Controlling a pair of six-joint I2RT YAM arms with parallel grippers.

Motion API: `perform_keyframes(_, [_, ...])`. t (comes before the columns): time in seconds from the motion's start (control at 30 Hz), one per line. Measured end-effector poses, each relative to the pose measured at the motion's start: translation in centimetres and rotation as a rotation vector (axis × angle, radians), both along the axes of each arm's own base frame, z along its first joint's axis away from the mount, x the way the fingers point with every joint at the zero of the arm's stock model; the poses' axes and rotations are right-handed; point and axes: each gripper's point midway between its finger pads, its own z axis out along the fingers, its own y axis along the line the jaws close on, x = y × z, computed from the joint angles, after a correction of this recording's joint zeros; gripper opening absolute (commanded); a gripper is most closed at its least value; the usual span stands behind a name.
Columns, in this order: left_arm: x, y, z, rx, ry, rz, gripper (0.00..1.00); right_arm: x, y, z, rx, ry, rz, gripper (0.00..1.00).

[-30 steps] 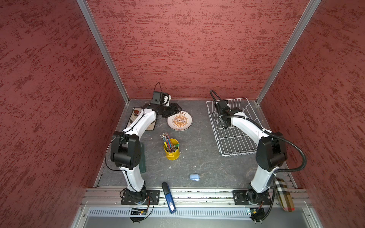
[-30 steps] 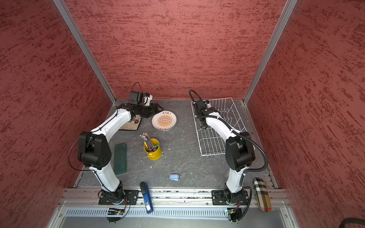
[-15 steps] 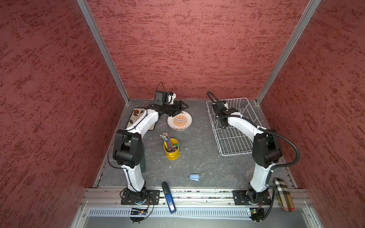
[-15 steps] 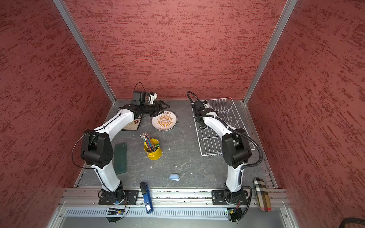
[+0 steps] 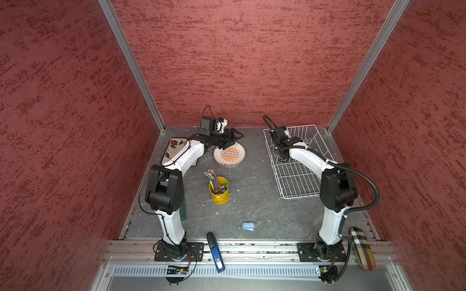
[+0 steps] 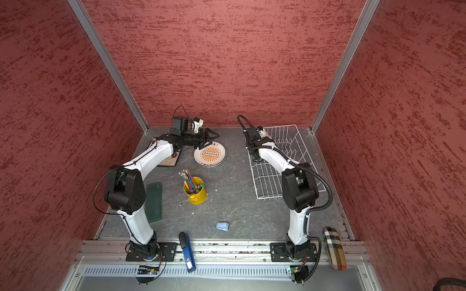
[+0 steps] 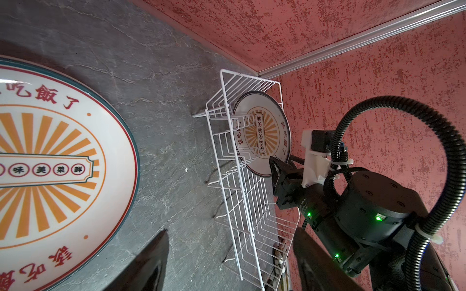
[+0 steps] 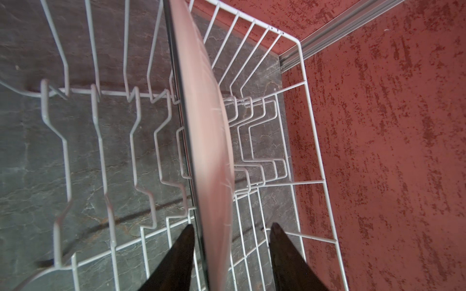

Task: Unload the plates from the dish rack
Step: 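Close the right gripper on the rim of the standing plate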

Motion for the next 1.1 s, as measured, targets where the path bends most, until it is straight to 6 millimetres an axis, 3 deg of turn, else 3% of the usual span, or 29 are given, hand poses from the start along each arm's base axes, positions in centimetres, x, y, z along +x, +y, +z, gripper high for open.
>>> perform_keyframes(0.37, [-0.01,0.15,-0.12,0.003,0.005,0.002,0.78,0.36,0.13,-0.09,-0.014,0.007,0.013,0.27])
perform_keyframes(1.1, [-0.18,0.27,-0.42,0.011,0.016,0.0,0.78,0.65,0.09,-0.48,-0.027,0.004,0.008,0.13])
